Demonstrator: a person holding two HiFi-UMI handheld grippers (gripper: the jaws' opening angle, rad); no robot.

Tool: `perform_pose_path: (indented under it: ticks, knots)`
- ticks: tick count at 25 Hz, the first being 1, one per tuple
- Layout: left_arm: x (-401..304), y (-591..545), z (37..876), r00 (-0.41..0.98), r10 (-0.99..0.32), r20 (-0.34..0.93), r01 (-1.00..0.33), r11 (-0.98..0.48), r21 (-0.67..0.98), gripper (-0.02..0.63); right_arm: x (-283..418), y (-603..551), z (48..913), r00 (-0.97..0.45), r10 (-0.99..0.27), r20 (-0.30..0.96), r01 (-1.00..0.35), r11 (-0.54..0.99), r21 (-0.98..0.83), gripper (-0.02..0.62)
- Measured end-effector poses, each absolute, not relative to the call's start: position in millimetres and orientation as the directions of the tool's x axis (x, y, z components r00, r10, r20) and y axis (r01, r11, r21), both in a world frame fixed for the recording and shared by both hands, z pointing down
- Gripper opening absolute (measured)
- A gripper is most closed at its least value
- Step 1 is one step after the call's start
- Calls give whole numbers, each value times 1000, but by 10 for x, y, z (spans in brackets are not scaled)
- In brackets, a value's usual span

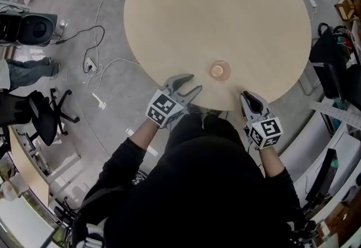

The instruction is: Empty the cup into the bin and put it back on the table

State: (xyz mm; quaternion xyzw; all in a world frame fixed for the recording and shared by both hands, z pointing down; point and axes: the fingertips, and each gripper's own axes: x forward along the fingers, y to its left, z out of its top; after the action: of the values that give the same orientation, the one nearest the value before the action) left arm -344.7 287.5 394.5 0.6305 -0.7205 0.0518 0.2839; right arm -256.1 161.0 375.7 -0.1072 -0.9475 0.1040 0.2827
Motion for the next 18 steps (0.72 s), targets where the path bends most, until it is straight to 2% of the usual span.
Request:
perform_pose_path:
  ticks: [2, 5, 6, 13, 18]
  knots:
    - [-3466, 2875, 4005, -19, -861, 509, -938, 192, 290, 170, -2672, 1628, 3836, -813, 280, 510, 158, 950, -269, 57]
    - [-3504, 2841, 4083, 16, -833, 553, -950, 159, 268, 192, -2849, 1646, 3966, -795, 294, 531, 199, 953, -229, 194]
    - [-3511, 2816, 4121, 30, -823, 567, -957, 140, 254, 200, -2894, 1651, 4011, -786, 302, 540, 219, 952, -214, 207]
    - [-3680, 2498, 4401, 124, -776, 619, -980, 0, 197, 209, -3172, 1715, 4325, -686, 421, 593, 419, 895, -151, 230]
    - [-3664, 2400, 4584, 210, -700, 682, -977, -166, 131, 224, -3320, 1821, 4489, -618, 486, 619, 525, 840, -136, 233]
